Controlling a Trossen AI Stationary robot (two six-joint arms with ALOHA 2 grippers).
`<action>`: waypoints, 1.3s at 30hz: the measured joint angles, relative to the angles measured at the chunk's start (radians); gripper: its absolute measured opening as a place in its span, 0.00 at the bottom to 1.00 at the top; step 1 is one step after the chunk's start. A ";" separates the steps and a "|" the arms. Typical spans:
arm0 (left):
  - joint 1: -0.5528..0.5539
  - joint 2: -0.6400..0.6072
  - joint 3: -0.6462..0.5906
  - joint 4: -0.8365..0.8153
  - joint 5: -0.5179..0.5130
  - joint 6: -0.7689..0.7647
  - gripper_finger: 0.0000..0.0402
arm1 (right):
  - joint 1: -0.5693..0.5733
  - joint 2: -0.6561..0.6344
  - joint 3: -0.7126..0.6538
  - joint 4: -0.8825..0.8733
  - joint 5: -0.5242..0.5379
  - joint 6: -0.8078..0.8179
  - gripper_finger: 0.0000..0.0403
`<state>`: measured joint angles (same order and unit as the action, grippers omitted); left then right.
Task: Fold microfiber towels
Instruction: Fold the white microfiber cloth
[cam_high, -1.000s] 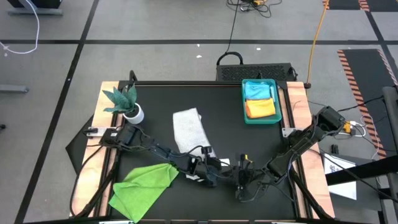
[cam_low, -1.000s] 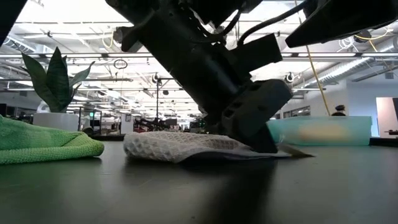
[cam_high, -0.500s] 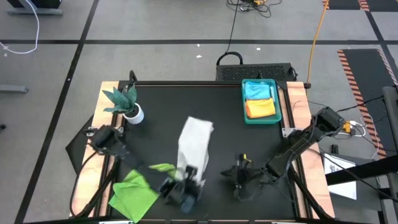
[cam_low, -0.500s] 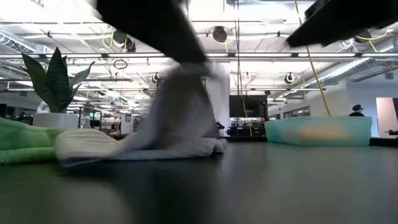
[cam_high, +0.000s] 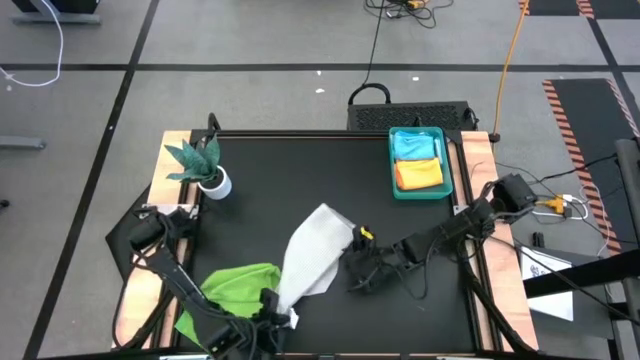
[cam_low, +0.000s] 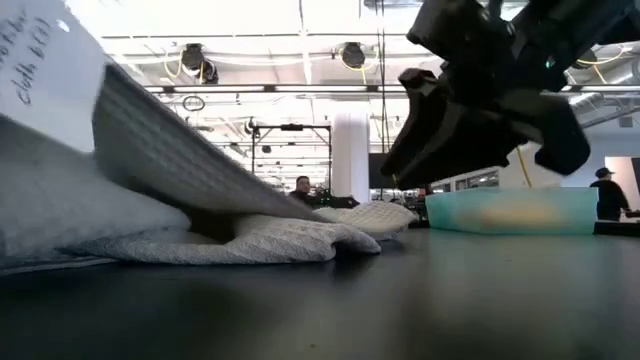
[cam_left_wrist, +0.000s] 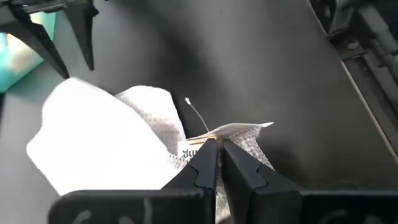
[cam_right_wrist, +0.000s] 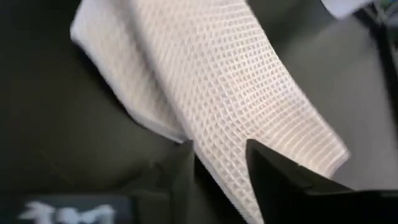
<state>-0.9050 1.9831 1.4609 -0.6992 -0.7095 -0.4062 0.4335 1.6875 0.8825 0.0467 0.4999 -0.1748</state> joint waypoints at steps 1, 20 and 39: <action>-0.007 0.000 0.000 -0.010 -0.008 -0.022 0.05 | -0.005 0.000 0.000 -0.005 0.000 -0.055 0.38; -0.018 0.000 0.000 -0.071 -0.043 -0.100 0.05 | -0.073 0.127 0.001 -0.029 0.210 -0.307 0.18; -0.204 -0.225 0.000 0.038 -0.515 0.057 0.03 | 0.447 -0.289 0.003 0.295 0.389 -0.083 0.00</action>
<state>-1.1093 1.7585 1.4611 -0.6609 -1.2248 -0.3496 0.8808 1.3982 0.8852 0.3416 0.8886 -0.2582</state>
